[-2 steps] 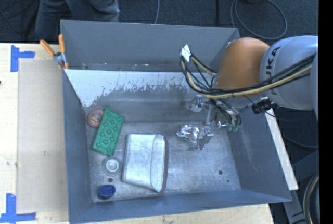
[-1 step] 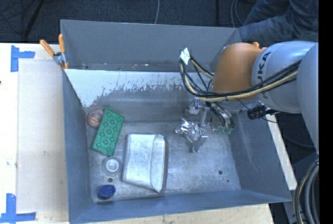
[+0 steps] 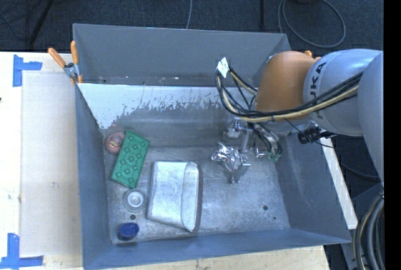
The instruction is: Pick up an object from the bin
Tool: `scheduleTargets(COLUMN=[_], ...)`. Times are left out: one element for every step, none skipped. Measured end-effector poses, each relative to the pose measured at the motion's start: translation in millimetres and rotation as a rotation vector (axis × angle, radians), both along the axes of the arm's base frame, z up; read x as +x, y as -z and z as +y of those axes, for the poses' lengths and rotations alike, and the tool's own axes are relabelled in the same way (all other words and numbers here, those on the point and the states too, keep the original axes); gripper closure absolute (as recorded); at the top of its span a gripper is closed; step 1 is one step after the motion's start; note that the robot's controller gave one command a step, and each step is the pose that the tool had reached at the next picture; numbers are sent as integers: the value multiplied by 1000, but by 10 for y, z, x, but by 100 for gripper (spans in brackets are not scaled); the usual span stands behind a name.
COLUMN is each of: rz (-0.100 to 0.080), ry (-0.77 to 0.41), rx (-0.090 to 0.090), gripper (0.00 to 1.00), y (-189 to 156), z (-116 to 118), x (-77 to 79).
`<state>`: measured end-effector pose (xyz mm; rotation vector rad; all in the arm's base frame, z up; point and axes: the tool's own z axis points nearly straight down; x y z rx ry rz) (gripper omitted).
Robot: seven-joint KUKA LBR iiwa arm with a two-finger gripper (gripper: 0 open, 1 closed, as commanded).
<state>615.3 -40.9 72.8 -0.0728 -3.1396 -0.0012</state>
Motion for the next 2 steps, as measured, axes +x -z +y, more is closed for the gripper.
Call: scheduleTargets(rz=[-7,-11], ry=[0,-1], rx=[0,-1], gripper=[100,100], y=[-27,-1245], z=[-1,-6], x=[23,46])
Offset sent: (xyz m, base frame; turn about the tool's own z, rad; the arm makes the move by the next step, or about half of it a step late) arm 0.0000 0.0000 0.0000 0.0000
